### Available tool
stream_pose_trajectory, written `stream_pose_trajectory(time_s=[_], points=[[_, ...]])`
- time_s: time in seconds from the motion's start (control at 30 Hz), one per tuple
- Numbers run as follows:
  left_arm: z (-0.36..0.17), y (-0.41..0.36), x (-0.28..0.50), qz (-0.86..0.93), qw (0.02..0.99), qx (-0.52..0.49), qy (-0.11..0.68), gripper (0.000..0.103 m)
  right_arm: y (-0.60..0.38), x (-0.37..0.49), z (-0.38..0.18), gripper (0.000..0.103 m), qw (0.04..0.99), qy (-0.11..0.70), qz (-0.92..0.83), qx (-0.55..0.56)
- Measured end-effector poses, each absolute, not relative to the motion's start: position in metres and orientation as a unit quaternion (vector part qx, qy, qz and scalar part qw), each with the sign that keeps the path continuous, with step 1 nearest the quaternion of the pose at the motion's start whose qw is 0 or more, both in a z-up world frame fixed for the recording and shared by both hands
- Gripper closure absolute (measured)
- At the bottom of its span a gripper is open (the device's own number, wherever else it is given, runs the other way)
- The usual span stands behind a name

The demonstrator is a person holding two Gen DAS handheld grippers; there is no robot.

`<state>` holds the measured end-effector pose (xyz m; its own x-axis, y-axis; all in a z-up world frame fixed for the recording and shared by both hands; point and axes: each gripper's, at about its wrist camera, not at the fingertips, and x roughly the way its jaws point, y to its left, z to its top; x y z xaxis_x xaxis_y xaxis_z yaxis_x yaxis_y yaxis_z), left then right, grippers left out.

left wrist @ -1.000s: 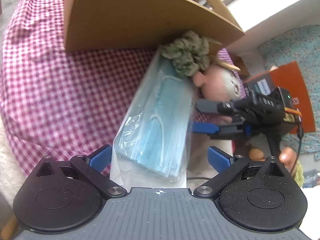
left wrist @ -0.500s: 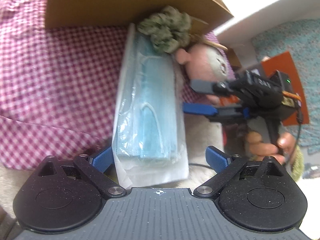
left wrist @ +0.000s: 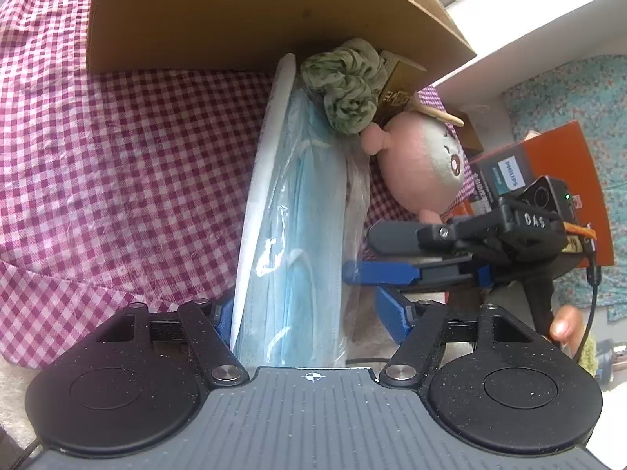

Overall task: Organize soft objects
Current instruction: 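Close the right gripper on the face mask bag, then lift the face mask bag with the right gripper and carry it over the box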

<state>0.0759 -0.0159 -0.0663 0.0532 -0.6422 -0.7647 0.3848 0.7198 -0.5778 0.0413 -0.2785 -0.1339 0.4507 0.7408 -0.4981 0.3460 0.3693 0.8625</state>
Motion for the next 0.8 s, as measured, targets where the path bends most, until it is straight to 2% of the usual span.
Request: stream_pose_trajectory(time_s=[0.03,0.1,0.17,0.3,0.4,0.8], points=[[-0.067,-0.018,0.077,-0.358,0.718,-0.109,0.587,0.04,-0.278,0.041,-0.133,0.037,0.66,0.5,0.149,0.54],[-0.067,-0.021,0.078,-0.358,0.718,-0.104,0.588,0.051,-0.279,0.04,-0.131,0.043,0.666,0.494,0.147,0.54],[-0.066,-0.025,0.076,-0.359,0.721,-0.097,0.585,0.057,-0.279,0.039,-0.126,0.046,0.678,0.486,0.146,0.532],[-0.057,-0.026,0.074,-0.366,0.726,-0.103,0.573,0.068,-0.273,0.038,-0.114,0.063,0.695,0.475,0.156,0.517],[-0.048,-0.015,0.072,-0.364,0.732,-0.114,0.564,0.071,-0.266,0.039,-0.107,0.069,0.697,0.471,0.169,0.513],[0.008,0.02,0.041,-0.355,0.768,-0.13,0.516,0.071,-0.241,0.05,-0.064,0.07,0.701,0.449,0.264,0.487]])
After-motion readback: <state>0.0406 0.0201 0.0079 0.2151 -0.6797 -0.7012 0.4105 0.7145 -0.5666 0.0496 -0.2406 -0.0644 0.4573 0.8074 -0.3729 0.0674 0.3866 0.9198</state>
